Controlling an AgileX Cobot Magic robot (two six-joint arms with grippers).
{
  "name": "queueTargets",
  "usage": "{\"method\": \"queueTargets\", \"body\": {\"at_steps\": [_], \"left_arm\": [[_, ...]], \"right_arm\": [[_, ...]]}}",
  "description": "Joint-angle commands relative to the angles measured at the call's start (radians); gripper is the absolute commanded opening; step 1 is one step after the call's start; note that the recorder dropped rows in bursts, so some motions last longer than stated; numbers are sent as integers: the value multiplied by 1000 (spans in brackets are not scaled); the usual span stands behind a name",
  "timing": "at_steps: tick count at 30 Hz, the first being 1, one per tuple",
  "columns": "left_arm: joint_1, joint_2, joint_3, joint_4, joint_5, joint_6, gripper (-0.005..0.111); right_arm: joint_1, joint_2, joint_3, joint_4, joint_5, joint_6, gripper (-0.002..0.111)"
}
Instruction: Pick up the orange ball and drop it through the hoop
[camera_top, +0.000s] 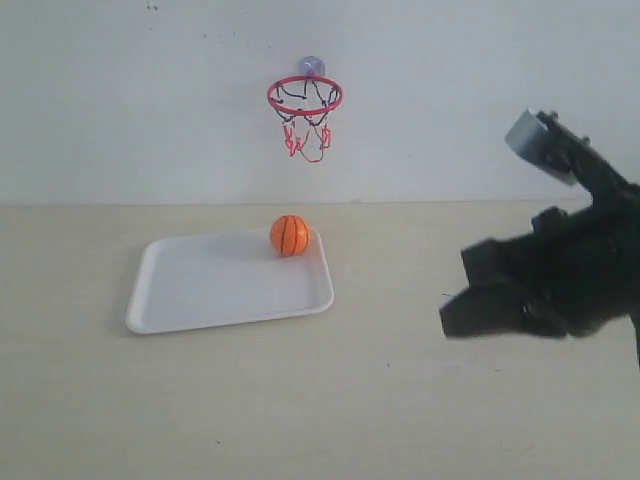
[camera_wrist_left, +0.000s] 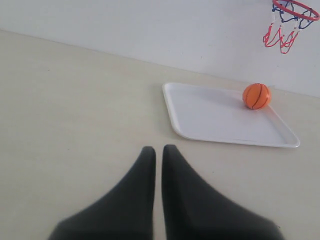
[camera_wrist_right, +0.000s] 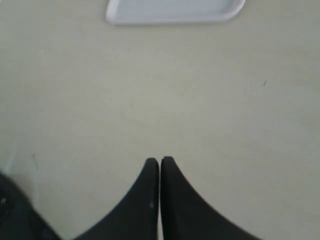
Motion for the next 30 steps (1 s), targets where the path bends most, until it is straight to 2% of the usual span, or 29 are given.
{"method": "queueTargets", "body": {"at_steps": [1, 6, 22, 27, 30], "left_arm": [[3, -3, 4, 1, -4, -6, 4], [3, -3, 4, 1, -4, -6, 4], [3, -3, 4, 1, -4, -6, 4], [3, -3, 4, 1, -4, -6, 4], [3, -3, 4, 1, -4, -6, 4]], "right_arm": [[-1, -42, 82, 5, 157, 4, 0], [-1, -40, 95, -2, 229, 4, 0], [-3, -40, 95, 3, 198, 2, 0], [-3, -57, 95, -8, 183, 2, 0], [-3, -124, 95, -64, 93, 1, 0]]}}
